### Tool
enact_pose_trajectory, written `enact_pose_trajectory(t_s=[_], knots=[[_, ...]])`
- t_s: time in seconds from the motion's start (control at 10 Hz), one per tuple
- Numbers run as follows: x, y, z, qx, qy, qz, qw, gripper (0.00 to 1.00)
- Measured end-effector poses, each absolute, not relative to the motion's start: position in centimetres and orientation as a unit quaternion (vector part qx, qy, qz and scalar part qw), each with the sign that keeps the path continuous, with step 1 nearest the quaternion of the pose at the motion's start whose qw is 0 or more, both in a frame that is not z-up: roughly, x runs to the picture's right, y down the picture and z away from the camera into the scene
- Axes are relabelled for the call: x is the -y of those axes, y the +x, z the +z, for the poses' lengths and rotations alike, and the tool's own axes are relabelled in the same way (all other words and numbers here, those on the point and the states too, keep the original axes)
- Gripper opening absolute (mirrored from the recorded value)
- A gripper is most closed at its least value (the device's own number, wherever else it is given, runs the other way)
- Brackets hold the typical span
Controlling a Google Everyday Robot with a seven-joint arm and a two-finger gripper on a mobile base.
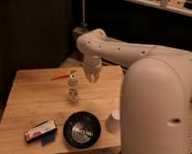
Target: Knock the bottle over
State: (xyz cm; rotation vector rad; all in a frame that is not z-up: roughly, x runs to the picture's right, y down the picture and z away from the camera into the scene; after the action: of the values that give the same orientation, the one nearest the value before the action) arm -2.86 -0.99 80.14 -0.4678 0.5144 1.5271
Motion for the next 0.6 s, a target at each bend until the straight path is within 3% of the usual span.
enact_pose_trajectory(t_s=[0.2,0.6], knots=[[0.8,-5.7,81.2,-0.223,-0.215,0.655,0.689,0.02],[-3.0,-15.1,80.9,-0.197,-0.296,0.595,0.721,0.0]])
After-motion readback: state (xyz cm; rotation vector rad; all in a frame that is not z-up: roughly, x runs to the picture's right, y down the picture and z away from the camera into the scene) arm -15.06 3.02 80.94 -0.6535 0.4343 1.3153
